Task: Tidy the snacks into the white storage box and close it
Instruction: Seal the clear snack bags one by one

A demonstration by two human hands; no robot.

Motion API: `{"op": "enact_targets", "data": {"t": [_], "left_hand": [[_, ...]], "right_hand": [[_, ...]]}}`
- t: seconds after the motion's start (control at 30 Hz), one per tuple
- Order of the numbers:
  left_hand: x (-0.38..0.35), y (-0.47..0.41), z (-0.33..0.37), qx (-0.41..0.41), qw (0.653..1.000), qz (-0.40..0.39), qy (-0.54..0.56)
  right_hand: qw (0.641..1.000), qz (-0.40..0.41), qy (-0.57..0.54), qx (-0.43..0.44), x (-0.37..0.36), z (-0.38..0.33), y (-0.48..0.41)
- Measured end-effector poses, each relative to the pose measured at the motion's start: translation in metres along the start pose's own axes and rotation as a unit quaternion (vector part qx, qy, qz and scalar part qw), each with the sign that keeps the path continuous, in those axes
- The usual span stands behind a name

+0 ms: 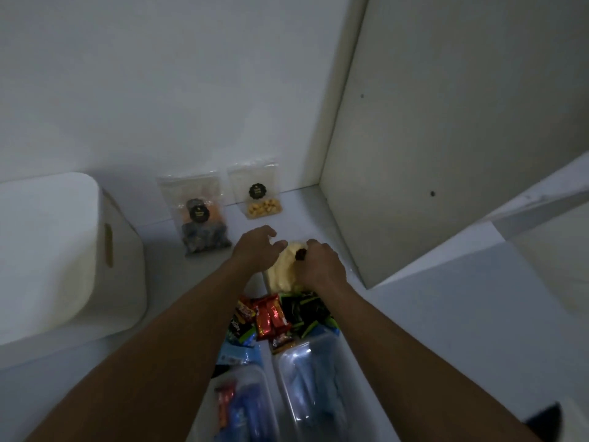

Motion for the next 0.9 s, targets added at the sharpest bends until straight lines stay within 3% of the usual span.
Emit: {"op": "enact_targets", "data": {"t": [0.17, 0.4, 0.6, 0.9], "left_hand": [[-0.015, -0.010, -0.002, 0.000, 0.998, -0.042, -0.053], [-0.010, -0.012, -0.013, 0.032, 0.997, -0.056, 0.034], [0.003, 0.001, -0.022, 0.065, 0.985, -0.051, 0.153], [0.064, 0.067, 0.002, 0.053, 0.983, -0.090, 0.148]], "right_hand": [[0.998, 0.036, -0.007, -0.050, -0.003, 0.020, 0.004], [0.990, 0.038, -0.070, -0.117, -0.011, 0.040, 0.000], [0.982, 0.110, -0.133, -0.072, 0.003, 0.032, 0.002], [0.929, 0.113, -0.351, 0.005, 0.053, -0.012, 0.035]]}}
Point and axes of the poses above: each hand's wrist, its own y-axis away from the middle knuckle, its own x-axis out of the back of the hand, z = x × y, the point moved 3 cm from there along -y, towards the middle knuckle, and after that the axes turned 5 degrees about x, right-handed, at the moved point
